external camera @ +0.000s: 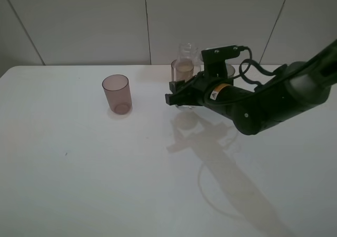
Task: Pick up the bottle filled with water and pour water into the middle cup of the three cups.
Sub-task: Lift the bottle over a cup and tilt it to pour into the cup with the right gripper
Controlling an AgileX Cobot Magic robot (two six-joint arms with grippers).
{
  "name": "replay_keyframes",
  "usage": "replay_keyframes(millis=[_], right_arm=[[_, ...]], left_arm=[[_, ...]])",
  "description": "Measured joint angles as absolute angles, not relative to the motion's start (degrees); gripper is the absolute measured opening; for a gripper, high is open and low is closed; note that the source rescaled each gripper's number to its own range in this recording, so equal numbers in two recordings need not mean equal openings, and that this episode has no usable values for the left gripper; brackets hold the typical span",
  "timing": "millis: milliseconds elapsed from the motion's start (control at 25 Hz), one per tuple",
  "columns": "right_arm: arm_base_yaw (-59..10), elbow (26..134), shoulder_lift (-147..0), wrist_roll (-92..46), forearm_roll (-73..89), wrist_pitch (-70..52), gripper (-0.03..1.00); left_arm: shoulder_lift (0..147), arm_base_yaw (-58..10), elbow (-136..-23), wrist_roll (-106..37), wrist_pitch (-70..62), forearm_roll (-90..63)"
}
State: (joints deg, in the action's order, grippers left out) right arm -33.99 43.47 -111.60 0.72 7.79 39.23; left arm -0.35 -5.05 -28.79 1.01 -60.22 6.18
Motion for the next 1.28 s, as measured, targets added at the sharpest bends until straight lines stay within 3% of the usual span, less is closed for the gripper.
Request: replay_keyframes(millis=[320,600,1040,1280], right_arm=[[-32.87,43.84,-94.77,0.72,4.48,14.93,0.02],[-27.44,51.61,-92.69,4.42,-10.38,-6.27,0.02],[-23.83,61.52,-94.75,23.03,-47.49,-13.22,0.02],[-23.66,65.86,-100.6,25.89,-61.05,-17.7,0.02]], left_arm=[[-0.35,-5.05,-28.79,1.01,-60.22,6.18],[-0.35,-5.05,-28.79,1.01,-60.22,6.18],[-0.35,-5.05,-28.79,1.01,-60.22,6.18],[-0.35,-5.05,-28.79,1.01,-60.22,6.18]])
